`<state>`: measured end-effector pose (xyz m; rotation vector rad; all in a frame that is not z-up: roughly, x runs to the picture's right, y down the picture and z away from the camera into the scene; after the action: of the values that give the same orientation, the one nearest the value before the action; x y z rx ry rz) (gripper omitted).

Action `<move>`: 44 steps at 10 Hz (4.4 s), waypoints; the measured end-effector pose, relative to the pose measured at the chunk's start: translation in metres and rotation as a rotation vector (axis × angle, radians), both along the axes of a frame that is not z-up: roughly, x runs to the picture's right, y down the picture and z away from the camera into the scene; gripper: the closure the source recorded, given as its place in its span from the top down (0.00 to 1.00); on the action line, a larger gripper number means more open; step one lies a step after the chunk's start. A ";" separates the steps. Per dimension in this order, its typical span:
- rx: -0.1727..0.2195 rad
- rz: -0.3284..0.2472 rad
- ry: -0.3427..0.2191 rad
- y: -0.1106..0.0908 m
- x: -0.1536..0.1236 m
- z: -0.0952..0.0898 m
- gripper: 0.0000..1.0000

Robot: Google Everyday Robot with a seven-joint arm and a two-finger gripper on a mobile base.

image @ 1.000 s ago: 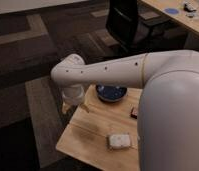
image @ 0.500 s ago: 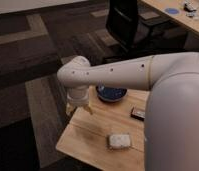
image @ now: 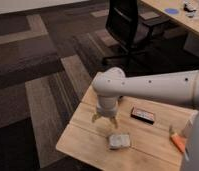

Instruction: Place the white sponge in the ceramic bowl

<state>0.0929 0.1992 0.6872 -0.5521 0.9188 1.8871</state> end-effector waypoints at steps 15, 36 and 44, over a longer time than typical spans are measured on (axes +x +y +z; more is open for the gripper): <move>-0.014 0.140 0.159 0.013 0.018 -0.002 0.65; -0.014 -1.201 -0.952 0.001 0.036 -0.035 0.65; 0.087 -1.386 -1.163 0.015 0.005 -0.017 0.65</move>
<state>0.0976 0.2146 0.6701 -0.5786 0.2072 0.1913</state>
